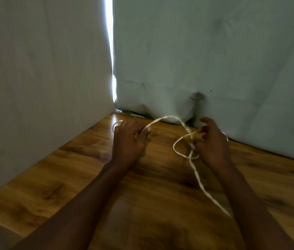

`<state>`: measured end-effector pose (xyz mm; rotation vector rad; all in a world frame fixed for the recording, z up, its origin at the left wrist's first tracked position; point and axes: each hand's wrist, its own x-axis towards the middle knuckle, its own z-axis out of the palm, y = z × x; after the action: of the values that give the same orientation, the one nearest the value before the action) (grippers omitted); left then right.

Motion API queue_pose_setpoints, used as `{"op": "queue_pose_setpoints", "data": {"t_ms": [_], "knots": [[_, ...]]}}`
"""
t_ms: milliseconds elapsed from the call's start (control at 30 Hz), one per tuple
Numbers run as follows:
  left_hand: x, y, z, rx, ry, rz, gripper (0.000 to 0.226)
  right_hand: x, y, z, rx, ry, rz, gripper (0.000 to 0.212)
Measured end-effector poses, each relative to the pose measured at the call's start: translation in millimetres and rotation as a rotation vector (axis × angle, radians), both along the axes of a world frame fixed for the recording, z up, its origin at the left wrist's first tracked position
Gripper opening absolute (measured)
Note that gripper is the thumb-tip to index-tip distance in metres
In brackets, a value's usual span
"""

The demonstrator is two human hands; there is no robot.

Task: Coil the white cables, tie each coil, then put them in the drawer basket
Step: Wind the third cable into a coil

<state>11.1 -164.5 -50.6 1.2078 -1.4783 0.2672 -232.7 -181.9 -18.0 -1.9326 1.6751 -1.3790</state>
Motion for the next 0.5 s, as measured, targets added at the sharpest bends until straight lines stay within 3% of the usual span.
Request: {"op": "queue_pose_setpoints", "data": {"t_ms": [33,100,233,367,500], "knots": [[-2,1,-1,0.004,-0.085,0.033,0.013,3,1,-4,-0.014,0.110,0.011,0.069],[-9,2,-1,0.018,-0.202,0.076,0.017,15,7,-6,-0.119,0.168,0.096,0.074],[-14,7,2,-0.007,-0.285,0.114,0.012,41,15,-7,-0.251,0.280,0.279,0.060],[-12,13,4,-0.013,-0.290,0.126,0.011,40,14,-8,-0.364,0.268,0.155,0.023],[-15,14,4,0.057,-0.367,0.222,0.012,36,21,2,-0.500,0.246,0.141,0.013]]}}
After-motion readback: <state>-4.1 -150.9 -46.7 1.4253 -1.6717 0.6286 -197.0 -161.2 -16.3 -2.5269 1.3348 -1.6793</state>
